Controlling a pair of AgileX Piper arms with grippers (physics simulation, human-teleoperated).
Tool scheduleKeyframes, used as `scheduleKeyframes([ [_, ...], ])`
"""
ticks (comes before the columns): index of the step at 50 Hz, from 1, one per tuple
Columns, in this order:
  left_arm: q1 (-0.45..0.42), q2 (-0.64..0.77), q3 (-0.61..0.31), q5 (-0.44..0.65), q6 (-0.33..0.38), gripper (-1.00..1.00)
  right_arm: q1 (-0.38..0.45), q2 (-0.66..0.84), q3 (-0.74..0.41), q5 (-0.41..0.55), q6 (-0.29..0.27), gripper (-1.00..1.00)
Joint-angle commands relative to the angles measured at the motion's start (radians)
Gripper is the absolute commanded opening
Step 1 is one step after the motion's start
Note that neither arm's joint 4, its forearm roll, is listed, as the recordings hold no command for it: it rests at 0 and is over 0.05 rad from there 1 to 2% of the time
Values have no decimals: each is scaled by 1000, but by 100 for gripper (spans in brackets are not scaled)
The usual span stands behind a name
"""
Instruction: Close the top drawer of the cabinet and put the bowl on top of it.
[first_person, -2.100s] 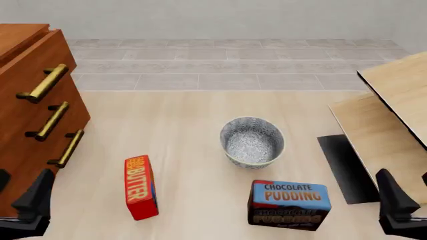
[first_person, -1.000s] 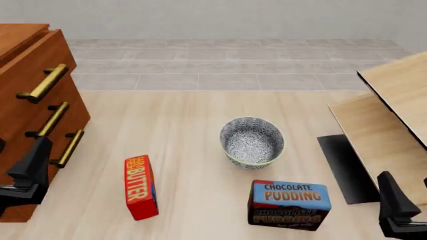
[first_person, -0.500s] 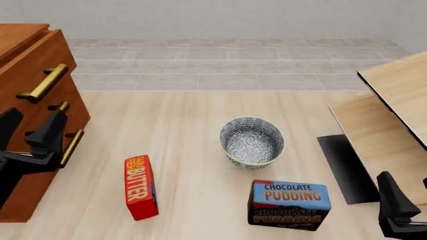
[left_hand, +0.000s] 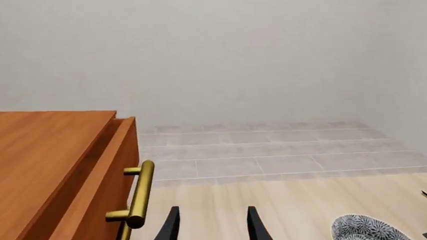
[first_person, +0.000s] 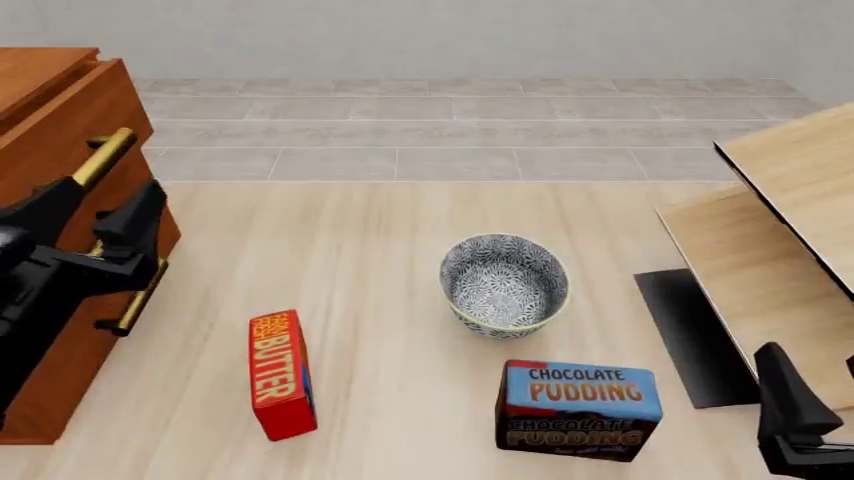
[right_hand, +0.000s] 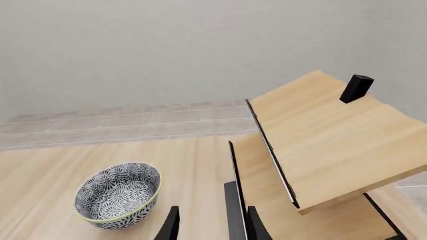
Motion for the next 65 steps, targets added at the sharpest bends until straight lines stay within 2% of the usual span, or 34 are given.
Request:
scheduleKeyframes([
  [1,21,107,-62,-41,1,100,-4,-1,0,-1,5,100],
  [10,47,192,-84,-88,2,100,-5,-1,0,-2,8,100],
  [23,87,280,-88,-129,-36,100,-7,-1,0,-2,9,100],
  [38,143,272,-84,-121,-55,100,-8,-2,0,-3,8,100],
  [65,237,237,-91,-93,-16,100,-2,-1,-1,4,8,100],
])
